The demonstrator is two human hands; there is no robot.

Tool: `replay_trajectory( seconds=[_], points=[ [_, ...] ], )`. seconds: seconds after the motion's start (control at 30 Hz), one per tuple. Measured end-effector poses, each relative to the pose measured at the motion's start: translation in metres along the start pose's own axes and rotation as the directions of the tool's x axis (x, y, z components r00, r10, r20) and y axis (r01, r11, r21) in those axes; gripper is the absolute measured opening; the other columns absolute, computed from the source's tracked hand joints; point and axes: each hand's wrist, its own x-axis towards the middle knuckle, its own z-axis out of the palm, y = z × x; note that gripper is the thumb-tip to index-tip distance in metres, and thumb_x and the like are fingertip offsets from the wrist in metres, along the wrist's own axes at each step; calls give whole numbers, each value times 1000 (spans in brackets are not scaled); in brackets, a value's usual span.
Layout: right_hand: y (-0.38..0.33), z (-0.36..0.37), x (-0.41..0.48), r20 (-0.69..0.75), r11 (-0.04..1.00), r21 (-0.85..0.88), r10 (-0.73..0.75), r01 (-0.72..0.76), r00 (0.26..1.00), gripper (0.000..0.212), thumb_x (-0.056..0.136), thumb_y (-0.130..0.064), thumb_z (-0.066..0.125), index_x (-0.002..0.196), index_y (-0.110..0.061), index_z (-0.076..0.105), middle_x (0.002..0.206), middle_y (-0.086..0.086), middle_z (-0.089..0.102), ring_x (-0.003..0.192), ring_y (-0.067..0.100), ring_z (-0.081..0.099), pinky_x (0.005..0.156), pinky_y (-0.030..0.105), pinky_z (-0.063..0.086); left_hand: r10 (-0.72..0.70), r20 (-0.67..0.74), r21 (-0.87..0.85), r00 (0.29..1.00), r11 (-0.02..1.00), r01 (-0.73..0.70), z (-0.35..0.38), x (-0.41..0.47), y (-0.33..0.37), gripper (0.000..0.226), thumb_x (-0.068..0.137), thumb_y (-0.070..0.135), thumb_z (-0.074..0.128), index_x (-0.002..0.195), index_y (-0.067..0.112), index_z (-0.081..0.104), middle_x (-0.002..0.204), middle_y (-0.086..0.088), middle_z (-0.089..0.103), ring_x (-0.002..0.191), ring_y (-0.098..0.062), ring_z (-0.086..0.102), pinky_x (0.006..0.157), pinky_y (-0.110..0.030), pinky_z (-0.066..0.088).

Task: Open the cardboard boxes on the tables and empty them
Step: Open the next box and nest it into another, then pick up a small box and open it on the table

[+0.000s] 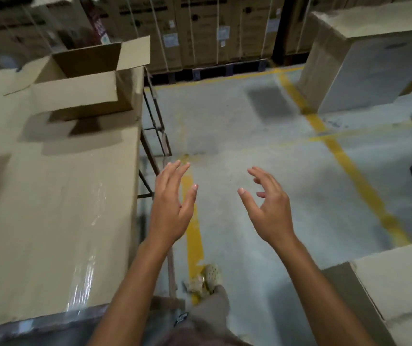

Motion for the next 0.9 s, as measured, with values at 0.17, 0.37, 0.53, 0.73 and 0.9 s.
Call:
replay_trajectory(
  seconds=[0.17,0.37,0.53,0.73,0.9],
  points=[
    [16,45,90,107,996,24,-87,85,990,55,90,-51,54,136,-22,57,144,-4,54,128,19,54,98,51,51,-102,-131,33,986,994,107,11,68,-43,48,98,32,51,139,9,55,147,-9,49,142,-20,36,118,-39,29],
    [16,111,216,187,986,66,-162,152,969,49,90,-44,59,134,-20,59,141,-2,57,126,19,57,97,50,52,-152,-258,29,954,986,165,9,171,-102,48,97,33,49,137,8,56,144,-10,51,140,-23,39,117,-42,31],
    [-11,162,317,252,966,102,-255,236,934,51,91,-46,58,135,-21,59,144,0,55,127,20,56,97,51,51,-190,-373,37,908,975,219,-11,261,-140,40,98,24,52,136,11,56,142,-6,52,140,-20,39,115,-47,35],
    [-30,211,408,340,941,156,-337,301,878,48,93,-42,59,136,-21,58,145,0,54,129,20,54,99,50,51,-209,-452,110,867,952,286,-25,332,-179,41,98,29,49,135,11,56,140,-7,54,139,-20,39,116,-46,34],
    [-38,256,490,397,911,211,-411,354,821,49,92,-43,58,137,-22,57,147,0,52,130,22,53,100,52,50,-257,-548,135,796,912,387,-25,384,-212,38,98,25,50,133,11,57,140,-8,54,140,-25,38,115,-47,35]
  ],
)
